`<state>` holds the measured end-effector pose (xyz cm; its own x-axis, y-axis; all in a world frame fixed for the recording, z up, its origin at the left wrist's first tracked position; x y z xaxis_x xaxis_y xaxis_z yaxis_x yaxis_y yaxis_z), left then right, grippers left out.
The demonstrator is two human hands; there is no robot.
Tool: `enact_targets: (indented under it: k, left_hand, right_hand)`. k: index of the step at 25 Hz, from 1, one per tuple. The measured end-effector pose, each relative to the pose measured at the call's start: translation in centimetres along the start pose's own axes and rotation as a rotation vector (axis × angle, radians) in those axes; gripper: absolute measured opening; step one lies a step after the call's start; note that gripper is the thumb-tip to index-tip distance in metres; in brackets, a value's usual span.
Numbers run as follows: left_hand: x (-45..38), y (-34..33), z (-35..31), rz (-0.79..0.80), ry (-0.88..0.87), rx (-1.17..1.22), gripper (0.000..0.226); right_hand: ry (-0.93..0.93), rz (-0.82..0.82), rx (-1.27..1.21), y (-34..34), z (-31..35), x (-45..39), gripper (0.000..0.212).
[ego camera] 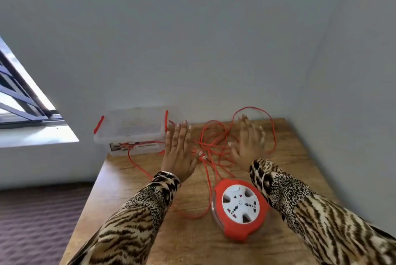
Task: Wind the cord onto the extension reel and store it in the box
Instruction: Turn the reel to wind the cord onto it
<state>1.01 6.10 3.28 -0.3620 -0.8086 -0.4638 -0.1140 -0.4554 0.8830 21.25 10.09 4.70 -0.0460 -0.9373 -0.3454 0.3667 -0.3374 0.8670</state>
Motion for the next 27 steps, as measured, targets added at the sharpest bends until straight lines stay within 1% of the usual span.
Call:
enact_targets:
  k: [1, 2, 3, 5, 6, 8, 9, 10, 12, 13, 15, 17, 18, 19, 20, 21, 22, 23, 24, 26, 27]
  left_hand:
    - [0.6, -0.4, -0.4, 0.015, 0.026, 0.016, 0.078]
    - [1.0, 0.2, -0.8, -0.008, 0.036, 0.058, 0.077]
    - [1.9, 0.3, -1.4, -0.03, 0.035, 0.086, 0.077]
    - [4.0, 0.6, -3.2, -0.058, 0.024, 0.223, 0.072]
    - [5.3, 0.7, -4.2, -0.066, 0.028, 0.313, 0.067]
    - [8.5, 0.7, -5.7, -0.073, 0.084, 0.489, 0.049]
    - [10.1, 0.3, -6.3, -0.034, 0.151, 0.577, 0.041]
    - [11.6, -0.4, -6.7, 0.025, 0.257, 0.68, 0.035]
    - [13.5, -2.1, -7.4, 0.16, 0.527, 0.884, 0.028]
    - [13.9, -2.8, -7.6, 0.21, 0.642, 0.947, 0.023]
    - [13.7, -3.0, -8.0, 0.22, 0.77, 0.992, 0.014]
    - [13.3, -2.2, -8.4, 0.149, 0.821, 1.002, 0.011]
    - [13.4, -2.0, -8.7, 0.14, 0.825, 1.005, 0.01]
    - [13.7, -2.0, -9.4, 0.191, 0.82, 1.012, 0.011]
    - [14.1, -2.3, -10.2, 0.286, 0.813, 1.029, 0.016]
    - [14.7, -2.8, -11.1, 0.386, 0.824, 1.06, 0.024]
    - [15.2, -3.3, -11.8, 0.439, 0.853, 1.105, 0.031]
    - [15.5, -3.5, -12.3, 0.433, 0.892, 1.154, 0.036]
    - [15.6, -3.6, -12.5, 0.383, 0.938, 1.202, 0.038]
    - [15.6, -3.9, -12.5, 0.287, 1.046, 1.295, 0.032]
    - [15.7, -4.0, -12.4, 0.265, 1.1, 1.348, 0.029]
  right_hand:
    - [-0.013, 0.031, 0.002, -0.5, -0.3, 0.9, 0.082]
    - [-0.013, 0.02, -0.021, -0.2, -0.4, 1.5, 0.082]
    - [-0.019, 0.053, -0.039, -0.5, -0.7, 2.7, 0.081]
    - [-0.059, 0.157, -0.082, -1.2, -1.7, 4.9, 0.076]
    - [-0.088, 0.214, -0.107, -1.5, -2.5, 6.0, 0.073]
    - [-0.148, 0.327, -0.141, -1.5, -4.0, 8.1, 0.067]
    - [-0.19, 0.393, -0.146, -1.6, -4.8, 9.4, 0.063]
    - [-0.233, 0.449, -0.151, -1.7, -5.6, 10.7, 0.06]
    - [-0.305, 0.533, -0.16, -1.7, -6.5, 12.8, 0.062]
    - [-0.326, 0.552, -0.167, -1.5, -6.7, 13.4, 0.064]
    - [-0.353, 0.546, -0.209, -1.2, -6.9, 13.8, 0.067]
    - [-0.364, 0.542, -0.268, -1.0, -7.0, 13.8, 0.071]
    - [-0.371, 0.555, -0.295, -1.1, -7.1, 13.9, 0.073]
    - [-0.382, 0.571, -0.318, -1.2, -7.3, 14.0, 0.075]
    - [-0.406, 0.584, -0.34, -1.6, -7.6, 14.2, 0.076]
    - [-0.446, 0.596, -0.353, -1.9, -8.0, 14.2, 0.078]
    - [-0.495, 0.616, -0.369, -2.3, -8.4, 14.3, 0.079]
    - [-0.538, 0.649, -0.406, -2.7, -8.7, 14.3, 0.081]
    - [-0.577, 0.688, -0.461, -3.0, -8.8, 14.3, 0.081]
    - [-0.628, 0.734, -0.549, -3.4, -8.8, 14.5, 0.079]
    - [-0.629, 0.723, -0.566, -3.3, -8.8, 14.5, 0.078]
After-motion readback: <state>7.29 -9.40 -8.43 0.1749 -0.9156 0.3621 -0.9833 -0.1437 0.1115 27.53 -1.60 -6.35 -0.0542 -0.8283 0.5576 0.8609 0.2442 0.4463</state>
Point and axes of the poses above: each hand's wrist, its own x-axis away from the middle knuckle, its own y-axis out of the back of the hand, z = x × y, the point moved 7 cm from there along -x, towards the middle knuckle, and after that the axes turned 13 degrees about -y, right-handed, at the moved point
